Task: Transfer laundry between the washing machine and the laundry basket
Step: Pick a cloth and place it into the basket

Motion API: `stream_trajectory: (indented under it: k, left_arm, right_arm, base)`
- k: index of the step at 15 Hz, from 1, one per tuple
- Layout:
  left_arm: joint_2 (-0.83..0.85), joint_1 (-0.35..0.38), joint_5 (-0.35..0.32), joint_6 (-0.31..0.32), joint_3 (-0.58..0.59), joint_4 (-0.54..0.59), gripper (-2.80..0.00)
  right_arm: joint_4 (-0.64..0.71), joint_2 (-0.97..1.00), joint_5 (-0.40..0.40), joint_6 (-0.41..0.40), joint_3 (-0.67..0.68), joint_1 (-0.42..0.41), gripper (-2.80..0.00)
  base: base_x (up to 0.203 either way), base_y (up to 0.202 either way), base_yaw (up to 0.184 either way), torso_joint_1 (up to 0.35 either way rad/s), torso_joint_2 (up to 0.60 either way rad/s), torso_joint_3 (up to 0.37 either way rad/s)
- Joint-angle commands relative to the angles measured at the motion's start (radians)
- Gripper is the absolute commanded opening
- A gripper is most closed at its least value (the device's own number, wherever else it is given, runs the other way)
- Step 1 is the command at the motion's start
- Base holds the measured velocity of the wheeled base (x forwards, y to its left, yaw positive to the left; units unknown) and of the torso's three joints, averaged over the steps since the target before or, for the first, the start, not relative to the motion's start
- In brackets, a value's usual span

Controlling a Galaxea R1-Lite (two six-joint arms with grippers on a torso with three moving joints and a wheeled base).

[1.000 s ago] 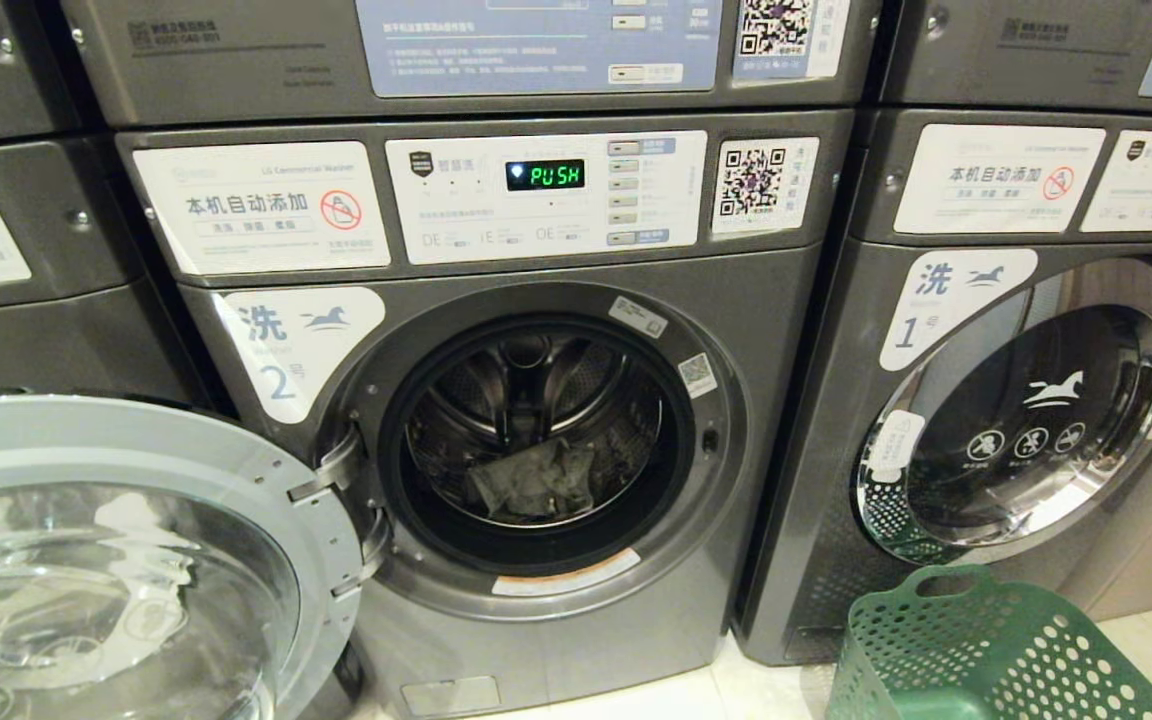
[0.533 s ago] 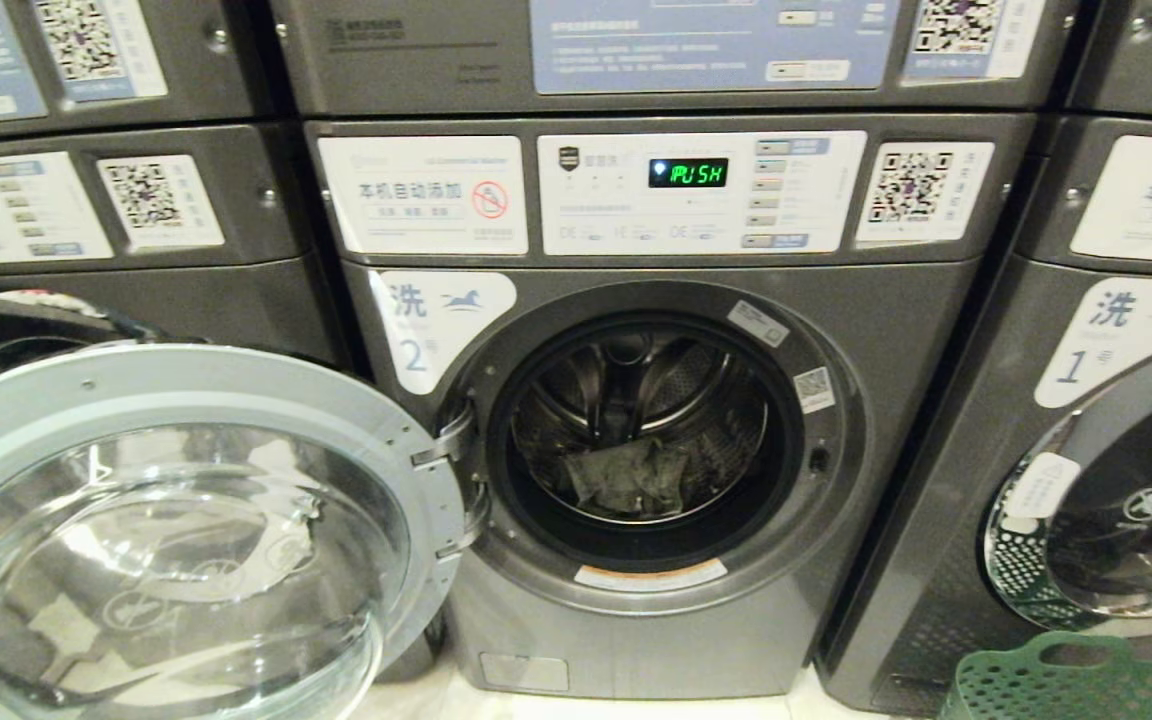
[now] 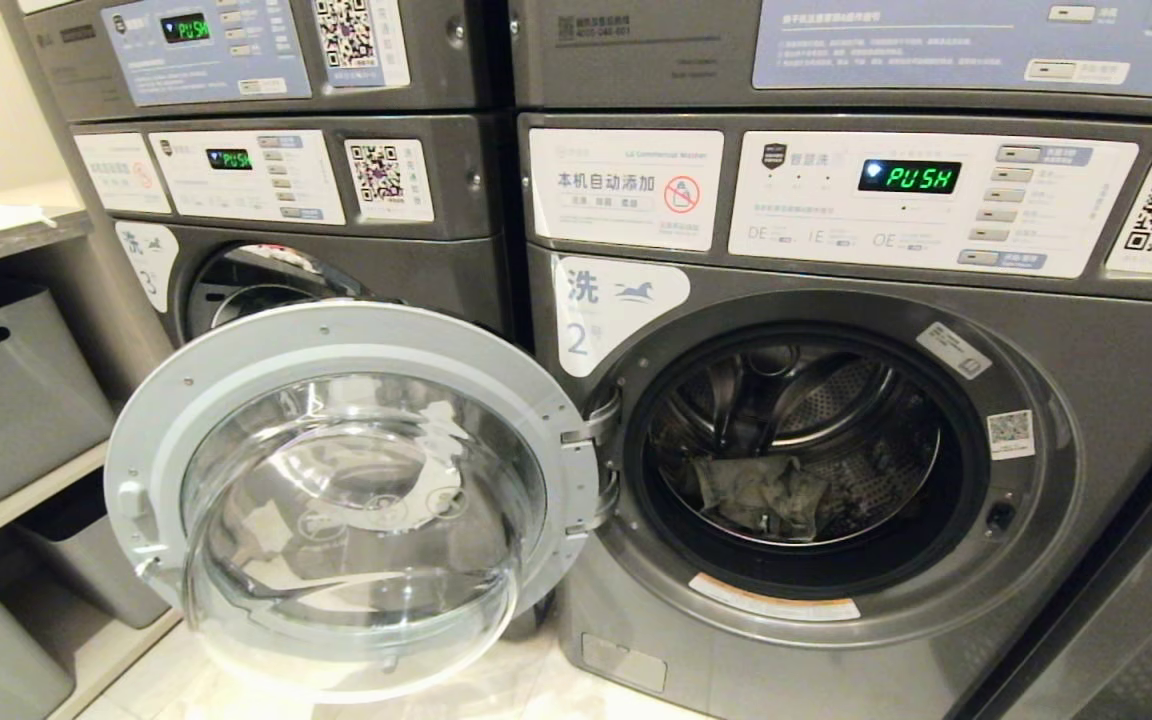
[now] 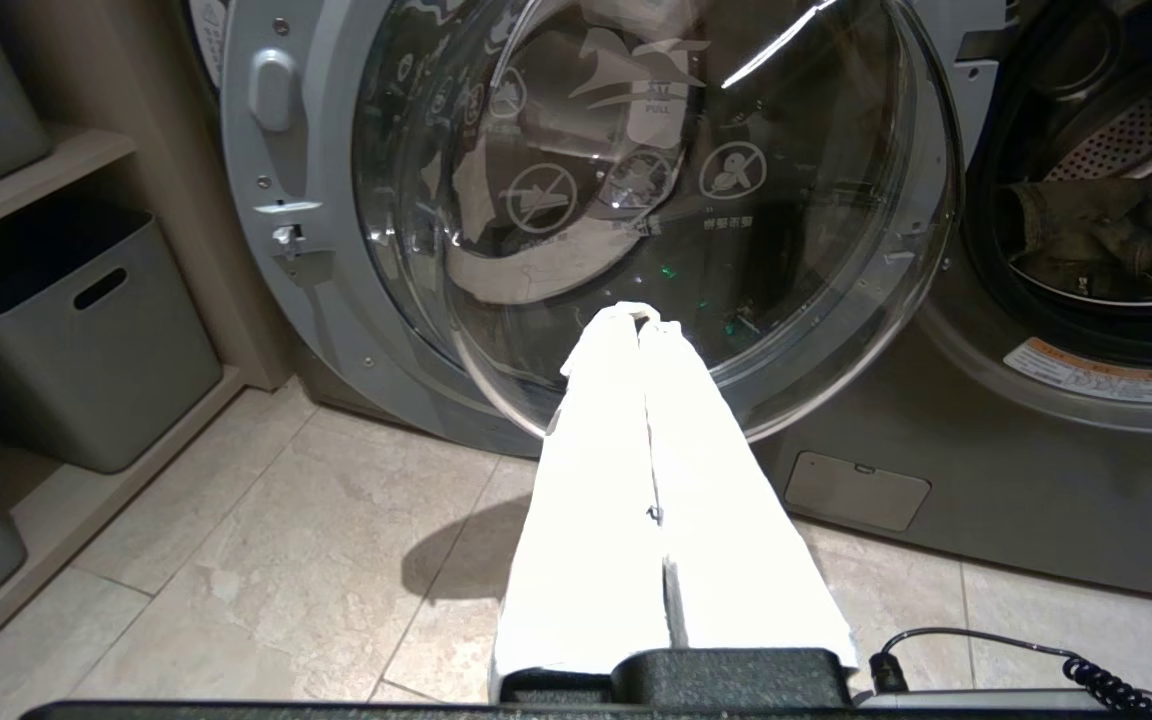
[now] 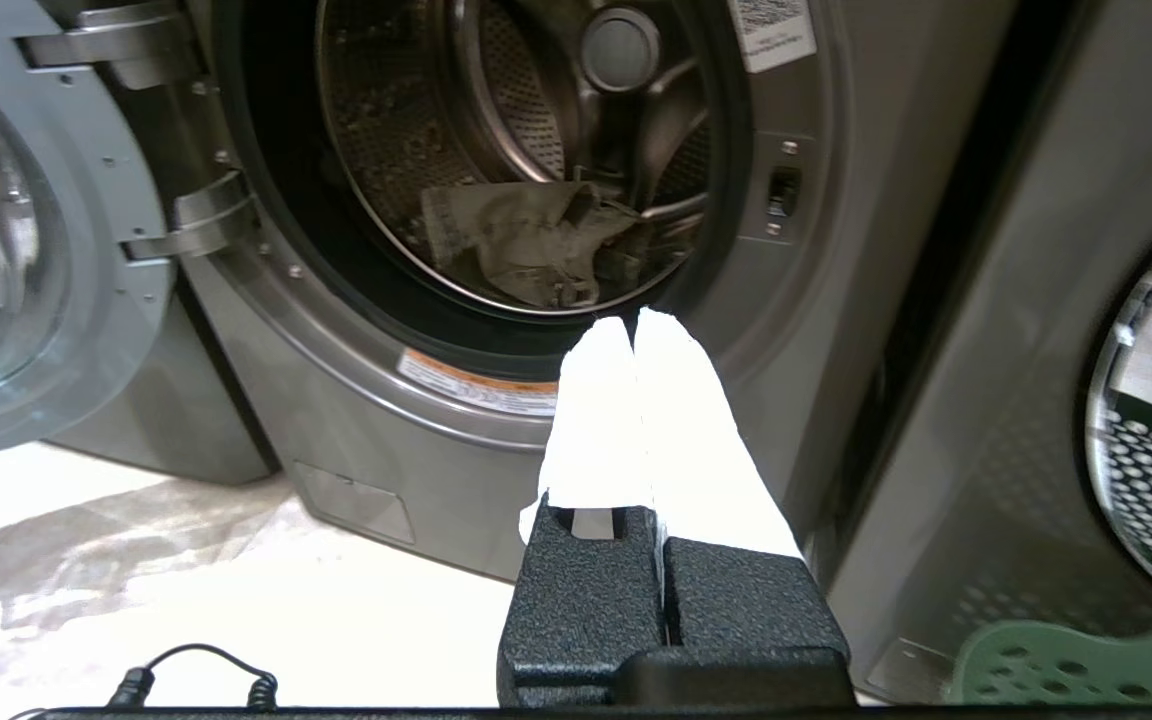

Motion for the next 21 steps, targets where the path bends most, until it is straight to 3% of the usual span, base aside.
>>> stream_trajectory:
  k: [1,10,15,21]
  left_arm:
    - [0.0,0.0,0.001,0.0,0.0,0.0,-2.8]
    - [0.0,0.0,-0.001,0.0,0.0,0.005,-2.8]
    - [0.0,0.0,-0.01,0.079,0.0,0.007,-2.8]
    - [0.0,0.0,-0.013,0.076,0.0,0.005,-2.8]
  right_arm:
    - [-0.001,0.002,0.001,0.001,0.0,0.0,-2.8]
    - [-0.001,0.002,0.002,-0.013,0.0,0.0,-2.8]
    - [-0.001,0.002,-0.002,0.002,0.0,0.0,-2.8]
    - [-0.001,0.002,-0.005,-0.01,0.0,0.0,-2.8]
  base:
    - [0.0,0.0,0.0,0.0,0.0,0.0]
    - [0.0,0.0,0.0,0.0,0.0,0.0]
    - [0.0,0.0,0.0,0.0,0.0,0.0]
    - [0.0,0.0,0.0,0.0,0.0,-0.008]
